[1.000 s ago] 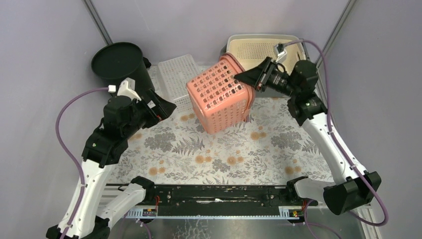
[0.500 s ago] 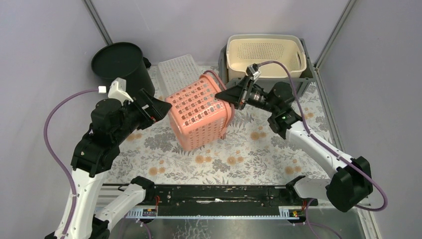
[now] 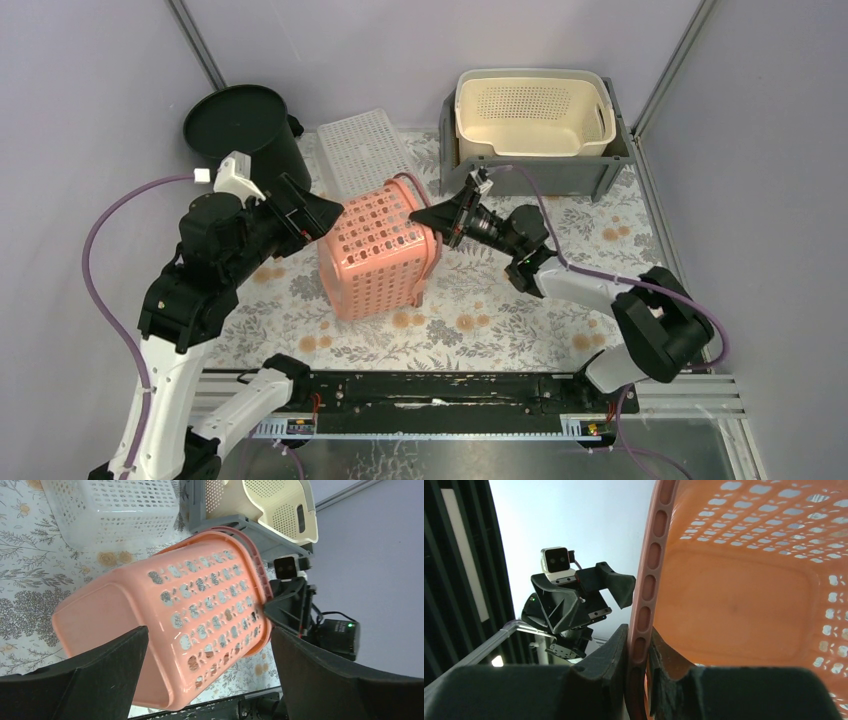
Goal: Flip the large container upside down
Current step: Turn the container upside down at the center of the board.
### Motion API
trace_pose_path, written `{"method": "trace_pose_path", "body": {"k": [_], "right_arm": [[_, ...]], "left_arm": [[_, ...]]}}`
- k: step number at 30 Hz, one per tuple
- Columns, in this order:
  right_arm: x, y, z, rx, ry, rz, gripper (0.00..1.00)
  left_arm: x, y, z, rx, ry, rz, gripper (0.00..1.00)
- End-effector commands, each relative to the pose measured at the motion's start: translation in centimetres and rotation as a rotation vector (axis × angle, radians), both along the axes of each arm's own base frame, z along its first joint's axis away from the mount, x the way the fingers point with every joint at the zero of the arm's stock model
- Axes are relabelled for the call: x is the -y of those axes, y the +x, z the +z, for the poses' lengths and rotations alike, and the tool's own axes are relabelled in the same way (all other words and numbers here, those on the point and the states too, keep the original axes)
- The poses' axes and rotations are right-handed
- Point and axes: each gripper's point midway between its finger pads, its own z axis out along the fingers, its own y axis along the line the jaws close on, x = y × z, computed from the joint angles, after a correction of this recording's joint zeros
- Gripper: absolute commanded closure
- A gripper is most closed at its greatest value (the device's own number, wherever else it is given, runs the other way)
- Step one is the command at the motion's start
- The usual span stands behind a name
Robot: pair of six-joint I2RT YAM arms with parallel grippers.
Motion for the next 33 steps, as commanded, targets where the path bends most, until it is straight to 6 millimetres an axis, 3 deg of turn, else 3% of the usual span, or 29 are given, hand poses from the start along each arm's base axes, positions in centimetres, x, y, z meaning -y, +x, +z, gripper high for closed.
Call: {"method": "trace_pose_path", "body": {"k": [1, 6, 12, 18, 25, 33], "right_arm": [[1.3, -1.6, 6.1, 0.136, 0.276, -0.021, 1.0], [1.8, -1.4, 4.2, 0.104, 0.292, -0.042, 1.0], [1.7, -1.8, -1.0, 0.056, 0.15, -0.05, 0.99], [2.6, -2.2, -5.8, 0.015, -0.047, -0.076, 0.78], [4.9, -2.5, -9.3, 0.067, -0.336, -0.146, 0.56], [8.2, -3.6, -14.3, 0.038, -0.592, -0.189, 0.46]], "left_arm": [[-0.2, -0.2, 1.4, 0.032, -0.01, 0.008, 0.0], [-0.1, 0.0, 1.2, 0.024, -0.009, 0.008, 0.0], [0.2, 0.3, 0.1, 0.004, -0.009, -0.001, 0.0], [0.6, 0.7, -1.1, -0.018, -0.005, -0.01, 0.0], [1.0, 1.1, -2.1, -0.034, -0.01, -0.026, 0.0], [2.1, 1.5, -3.9, -0.065, -0.041, -0.06, 0.0]]}}
